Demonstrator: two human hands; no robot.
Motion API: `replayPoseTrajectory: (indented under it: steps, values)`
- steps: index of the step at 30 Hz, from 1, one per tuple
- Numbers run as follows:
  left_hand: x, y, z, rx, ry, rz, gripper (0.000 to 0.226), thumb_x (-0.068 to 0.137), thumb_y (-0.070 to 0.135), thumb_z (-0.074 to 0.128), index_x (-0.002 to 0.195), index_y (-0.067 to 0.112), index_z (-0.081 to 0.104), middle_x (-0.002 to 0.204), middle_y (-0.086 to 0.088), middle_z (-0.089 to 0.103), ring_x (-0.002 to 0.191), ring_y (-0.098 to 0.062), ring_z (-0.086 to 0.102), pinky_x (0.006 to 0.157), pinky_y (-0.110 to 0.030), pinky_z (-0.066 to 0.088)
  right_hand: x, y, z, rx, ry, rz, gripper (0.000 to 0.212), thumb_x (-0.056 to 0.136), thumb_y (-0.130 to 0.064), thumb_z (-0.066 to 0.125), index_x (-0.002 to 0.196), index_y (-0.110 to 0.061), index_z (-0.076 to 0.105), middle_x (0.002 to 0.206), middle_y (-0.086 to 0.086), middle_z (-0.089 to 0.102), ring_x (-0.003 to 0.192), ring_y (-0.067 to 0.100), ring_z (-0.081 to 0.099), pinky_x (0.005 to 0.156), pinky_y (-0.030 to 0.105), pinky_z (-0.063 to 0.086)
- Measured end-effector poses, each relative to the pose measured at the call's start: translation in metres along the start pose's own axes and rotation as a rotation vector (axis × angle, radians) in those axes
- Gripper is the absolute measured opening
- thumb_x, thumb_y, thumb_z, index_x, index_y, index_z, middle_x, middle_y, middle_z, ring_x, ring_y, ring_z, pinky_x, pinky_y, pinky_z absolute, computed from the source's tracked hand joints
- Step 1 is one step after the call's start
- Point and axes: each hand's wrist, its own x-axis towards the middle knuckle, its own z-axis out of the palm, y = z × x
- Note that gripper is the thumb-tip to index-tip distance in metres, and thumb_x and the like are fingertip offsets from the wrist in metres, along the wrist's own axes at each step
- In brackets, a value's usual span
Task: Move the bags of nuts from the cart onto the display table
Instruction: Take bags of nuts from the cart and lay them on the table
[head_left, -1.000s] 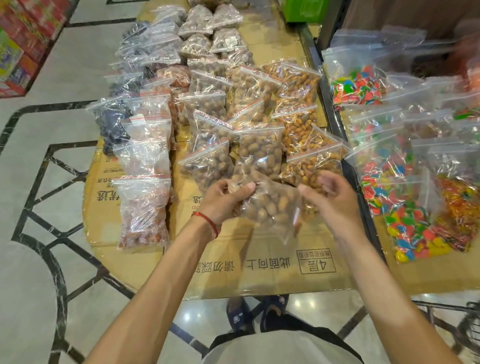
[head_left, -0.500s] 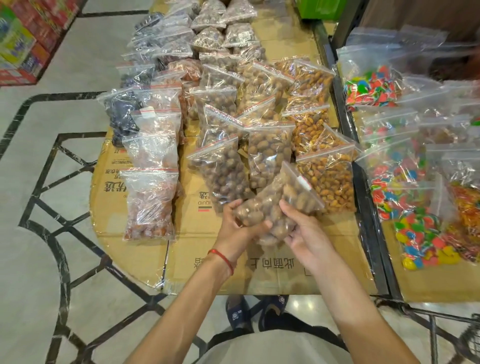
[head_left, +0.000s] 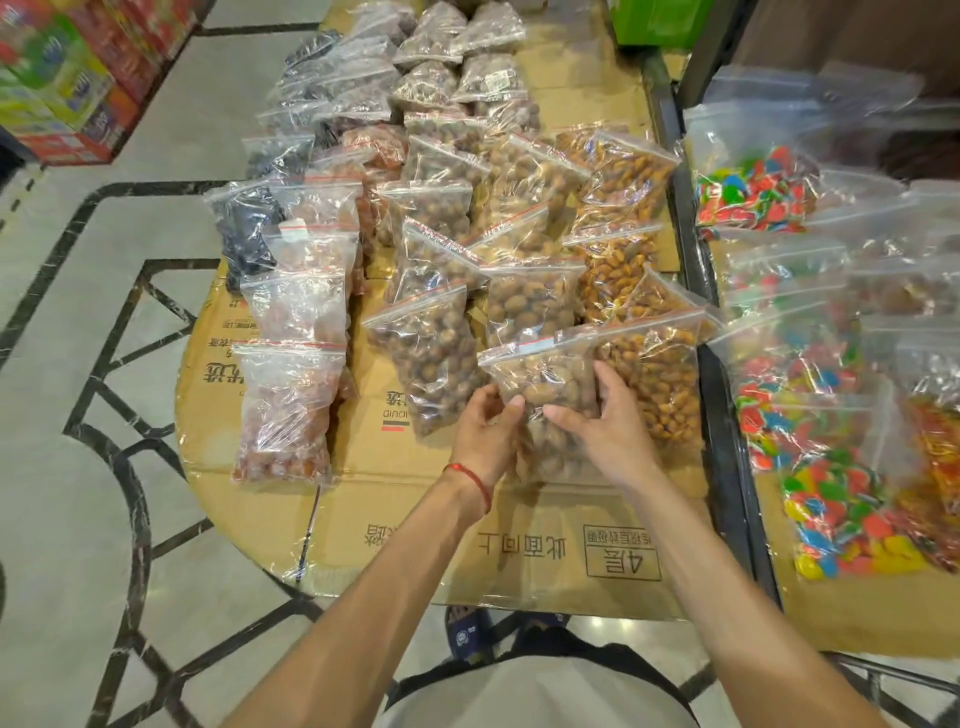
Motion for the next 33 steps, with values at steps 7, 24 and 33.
replayPoseTrajectory:
  steps: [7, 24, 33]
  values:
    - [0.018, 0.003, 0.023, -0.093, 0.277, -0.043, 0.020, 0.103, 0.014, 0.060, 0.120, 0.014, 0.049, 0.093, -0.001, 0.063, 0.081, -0.020, 0.057, 0.067, -0.029, 0.047, -0.002, -0.013, 0.026, -0.353, 0.195, -0.065, 0.084, 0.094, -0.032, 0.080, 0.164, -0.016, 0.035, 0.167, 0.003, 0.042, 0.151, 0.025, 0.041, 0.120, 0.040, 0.036]
    - [0.002, -0.003, 0.017, 0.354, 0.242, 0.060, 0.016, 0.105, 0.029, 0.055, 0.116, 0.018, 0.055, 0.118, -0.004, 0.068, 0.114, -0.025, 0.065, 0.103, -0.039, 0.052, 0.002, -0.007, -0.006, -0.324, -0.017, -0.138, 0.075, 0.101, -0.020, 0.070, 0.165, -0.027, 0.033, 0.169, -0.003, 0.038, 0.153, 0.018, 0.038, 0.126, 0.045, 0.035]
    - [-0.022, 0.017, -0.048, 1.299, 0.230, 0.660, 0.019, 0.103, 0.035, 0.052, 0.114, 0.022, 0.058, 0.106, 0.003, 0.062, 0.098, -0.018, 0.055, 0.070, -0.031, 0.045, -0.031, -0.019, -0.002, -0.866, 0.195, -0.577, 0.046, 0.095, -0.030, 0.071, 0.136, -0.012, 0.066, 0.142, 0.004, 0.063, 0.130, 0.021, 0.057, 0.107, 0.037, 0.050]
